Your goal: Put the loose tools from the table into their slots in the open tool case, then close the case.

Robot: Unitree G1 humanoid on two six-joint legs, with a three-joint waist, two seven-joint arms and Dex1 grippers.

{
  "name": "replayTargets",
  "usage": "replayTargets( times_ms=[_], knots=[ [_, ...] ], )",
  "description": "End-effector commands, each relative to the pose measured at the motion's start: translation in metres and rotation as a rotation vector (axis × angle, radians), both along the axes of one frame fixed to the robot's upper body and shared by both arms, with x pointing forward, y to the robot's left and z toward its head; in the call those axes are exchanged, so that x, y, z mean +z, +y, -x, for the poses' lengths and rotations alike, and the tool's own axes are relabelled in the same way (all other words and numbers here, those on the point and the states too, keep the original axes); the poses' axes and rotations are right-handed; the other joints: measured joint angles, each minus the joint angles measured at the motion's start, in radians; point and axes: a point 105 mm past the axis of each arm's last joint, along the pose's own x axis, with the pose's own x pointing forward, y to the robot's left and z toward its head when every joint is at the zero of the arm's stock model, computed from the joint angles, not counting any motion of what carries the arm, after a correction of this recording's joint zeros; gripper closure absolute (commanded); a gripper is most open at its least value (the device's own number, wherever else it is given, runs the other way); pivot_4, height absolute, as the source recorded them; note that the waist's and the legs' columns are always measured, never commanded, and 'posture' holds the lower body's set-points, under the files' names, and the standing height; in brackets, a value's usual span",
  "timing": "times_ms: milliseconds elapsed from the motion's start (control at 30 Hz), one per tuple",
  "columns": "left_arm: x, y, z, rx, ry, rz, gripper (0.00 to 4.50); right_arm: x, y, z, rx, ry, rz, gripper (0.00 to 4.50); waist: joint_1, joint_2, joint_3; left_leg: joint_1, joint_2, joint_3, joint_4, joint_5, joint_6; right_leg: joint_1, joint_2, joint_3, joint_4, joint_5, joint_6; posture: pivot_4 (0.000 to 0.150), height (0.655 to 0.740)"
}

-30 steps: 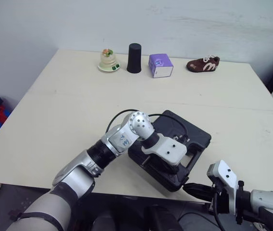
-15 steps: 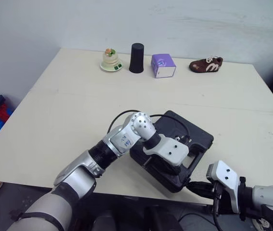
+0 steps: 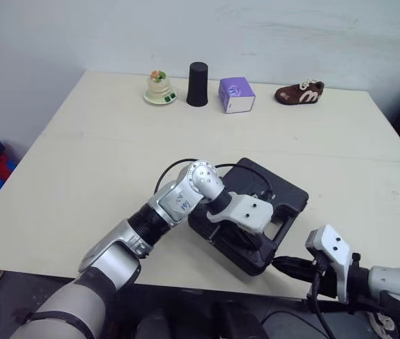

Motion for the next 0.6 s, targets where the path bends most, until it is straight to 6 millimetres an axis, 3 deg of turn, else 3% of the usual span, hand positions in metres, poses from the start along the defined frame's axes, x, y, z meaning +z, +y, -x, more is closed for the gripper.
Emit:
replayTargets(
  times_ms=[33,100,167,233,300,500,600],
  knots=[
    [0.066,0.021,0.006,-0.01,0.248,0.254,2.71,0.037,-0.013,0.006,-0.016,-0.087,-0.062,3.83,0.003,0.002,0.003,-0.007,-0.001,-0.001,0.002,0.001,0.0,-0.007,0.0,0.0,0.004,0.004,0.007,0.15,0.7383],
    [0.084,0.047,-0.003,0.06,0.283,0.309,1.9,0.053,-0.025,0.013,-0.015,-0.099,-0.067,3.21,0.001,0.007,0.008,-0.02,-0.002,-0.001,0.005,0.003,-0.004,-0.024,0.001,0.0,0.014,0.006,0.016,0.15,0.7383],
    [0.088,0.076,-0.016,0.182,0.283,0.314,0.92,0.065,-0.04,0.017,-0.026,-0.095,-0.048,2.03,0.001,0.008,0.008,-0.018,-0.001,-0.001,0.002,0.008,-0.014,-0.025,0.004,0.001,0.015,0.003,0.013,0.15,0.7383],
    [0.09,0.108,-0.024,0.294,0.268,0.301,0.12,0.078,-0.053,0.02,-0.033,-0.095,-0.041,1.23,-0.003,0.009,0.01,-0.014,-0.001,-0.001,-0.002,0.009,-0.017,-0.024,0.005,0.001,0.016,0.001,0.012,0.15,0.7383],
    [0.088,0.145,-0.022,0.402,0.243,0.27,0.0,0.09,-0.066,0.021,-0.045,-0.102,-0.03,0.19,-0.007,0.009,0.01,-0.012,0.0,-0.001,-0.005,0.008,-0.018,-0.024,0.006,0.001,0.016,0.0,0.011,0.15,0.7383],
    [0.083,0.243,-0.004,0.761,0.182,0.191,0.0,0.111,-0.094,0.019,-0.067,-0.13,-0.007,0.03,-0.006,0.003,0.015,-0.012,0.001,-0.001,-0.003,0.006,-0.018,-0.022,0.004,0.0,0.015,-0.001,0.01,0.15,0.7383],
    [0.086,0.27,0.006,0.87,0.174,0.193,0.0,0.114,-0.102,0.014,-0.072,-0.144,0.015,0.03,-0.002,0.002,0.016,-0.011,0.001,-0.001,-0.003,0.002,-0.016,-0.021,0.003,-0.001,0.013,-0.002,0.009,0.15,0.7383]
  ],
)
